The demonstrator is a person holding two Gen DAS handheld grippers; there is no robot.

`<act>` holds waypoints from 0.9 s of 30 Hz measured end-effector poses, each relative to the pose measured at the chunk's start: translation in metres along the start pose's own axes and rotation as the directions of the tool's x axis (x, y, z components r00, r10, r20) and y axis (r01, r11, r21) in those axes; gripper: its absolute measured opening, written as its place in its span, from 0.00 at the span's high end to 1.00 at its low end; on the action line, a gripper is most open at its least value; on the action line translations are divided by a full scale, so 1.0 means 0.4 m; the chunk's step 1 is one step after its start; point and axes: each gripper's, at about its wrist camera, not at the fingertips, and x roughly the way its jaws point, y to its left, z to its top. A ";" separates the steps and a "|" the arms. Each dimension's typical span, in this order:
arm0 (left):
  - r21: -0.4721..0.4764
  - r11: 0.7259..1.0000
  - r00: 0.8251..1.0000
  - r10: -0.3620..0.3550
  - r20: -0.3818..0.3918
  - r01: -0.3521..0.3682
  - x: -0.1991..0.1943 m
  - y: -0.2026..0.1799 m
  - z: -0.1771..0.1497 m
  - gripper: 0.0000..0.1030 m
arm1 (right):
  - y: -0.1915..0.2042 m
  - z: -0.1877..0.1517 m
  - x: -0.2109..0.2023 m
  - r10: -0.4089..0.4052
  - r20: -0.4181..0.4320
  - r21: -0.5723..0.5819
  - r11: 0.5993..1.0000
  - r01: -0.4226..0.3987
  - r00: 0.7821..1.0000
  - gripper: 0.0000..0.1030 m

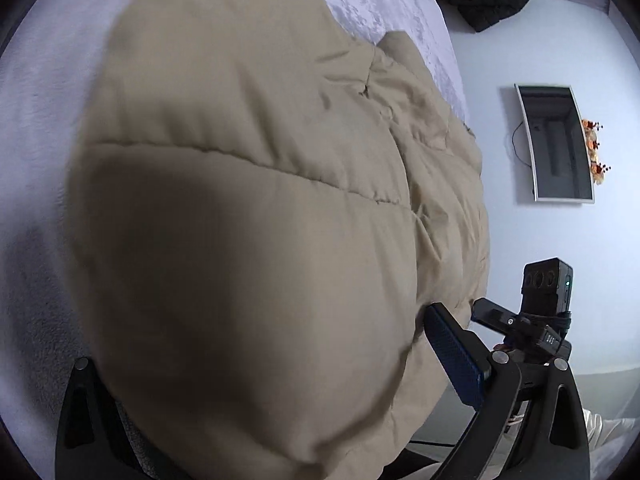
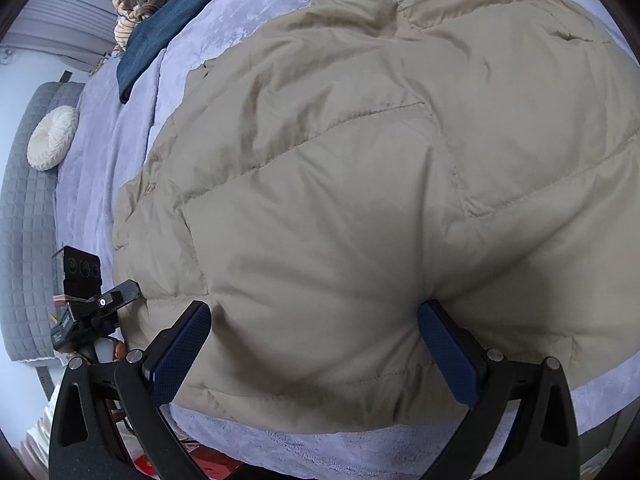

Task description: Fold large clothes

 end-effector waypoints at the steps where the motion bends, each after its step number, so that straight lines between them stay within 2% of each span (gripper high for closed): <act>1: 0.017 1.000 1.000 0.019 -0.017 -0.019 0.010 -0.006 0.002 0.02 | 0.002 0.000 0.003 -0.009 -0.001 0.001 1.000 0.009 1.000 0.00; 2: 0.037 0.999 0.999 0.032 -0.030 -0.031 0.016 -0.012 0.003 0.02 | 0.004 0.001 0.004 -0.016 -0.002 0.002 1.000 0.016 1.000 0.00; 3: 0.054 0.998 0.998 0.039 -0.039 -0.037 0.015 -0.018 0.003 0.08 | 0.007 0.002 0.003 -0.022 -0.006 0.004 1.000 0.022 1.000 0.00; 4: 0.073 0.997 0.998 0.042 -0.042 -0.039 0.011 -0.022 0.002 0.18 | 0.010 0.003 -0.002 -0.021 -0.012 0.003 1.000 0.021 1.000 0.00; 5: 0.084 0.996 0.998 0.034 -0.048 -0.030 0.006 -0.026 0.004 0.44 | 0.013 0.004 -0.010 -0.012 -0.018 0.001 1.000 0.012 1.000 0.00; 6: 0.083 0.996 0.998 0.026 -0.049 -0.021 0.002 -0.028 0.000 0.55 | 0.015 0.005 -0.020 -0.003 -0.019 -0.002 1.000 0.003 1.000 0.00; 8: 0.082 0.996 0.999 0.025 -0.032 -0.022 -0.013 -0.041 0.000 0.64 | 0.022 0.008 -0.050 0.002 0.004 -0.019 1.000 -0.001 1.000 0.00; 11: 0.089 0.995 0.999 0.051 -0.003 -0.050 -0.036 -0.078 -0.006 0.68 | 0.019 0.020 -0.099 -0.029 0.078 -0.046 0.998 0.032 0.997 0.00; 13: 0.086 0.995 0.999 0.052 0.014 -0.053 -0.056 -0.105 -0.016 0.68 | 0.010 0.032 -0.119 -0.051 0.129 -0.047 0.997 0.058 0.990 0.06; 14: 0.083 0.995 0.999 0.046 0.023 -0.048 -0.068 -0.121 -0.021 0.68 | 0.004 0.040 -0.123 -0.046 0.142 -0.049 0.997 0.053 0.989 0.32; 15: 0.080 0.996 0.999 0.040 0.031 -0.042 -0.082 -0.139 -0.026 0.68 | -0.001 0.049 -0.120 -0.031 0.140 -0.054 0.998 0.038 0.990 0.67; 16: 0.077 0.996 0.999 0.033 0.041 -0.036 -0.095 -0.161 -0.030 0.68 | -0.006 0.058 -0.110 -0.026 0.129 -0.061 0.998 0.034 0.991 0.78; 18: 0.079 0.996 0.998 0.028 0.061 -0.033 -0.121 -0.217 -0.042 0.68 | -0.011 0.077 -0.083 -0.024 0.122 -0.085 0.996 0.034 0.992 0.83; 21: 0.086 0.996 0.996 0.031 0.084 -0.038 -0.147 -0.327 -0.057 0.68 | -0.028 0.108 -0.025 -0.012 0.092 -0.111 0.994 0.023 0.996 0.86; 27: 0.145 0.984 0.992 0.093 0.083 -0.105 -0.089 -0.577 -0.067 0.68 | -0.093 0.184 0.054 0.110 0.022 -0.037 0.993 -0.109 0.994 0.94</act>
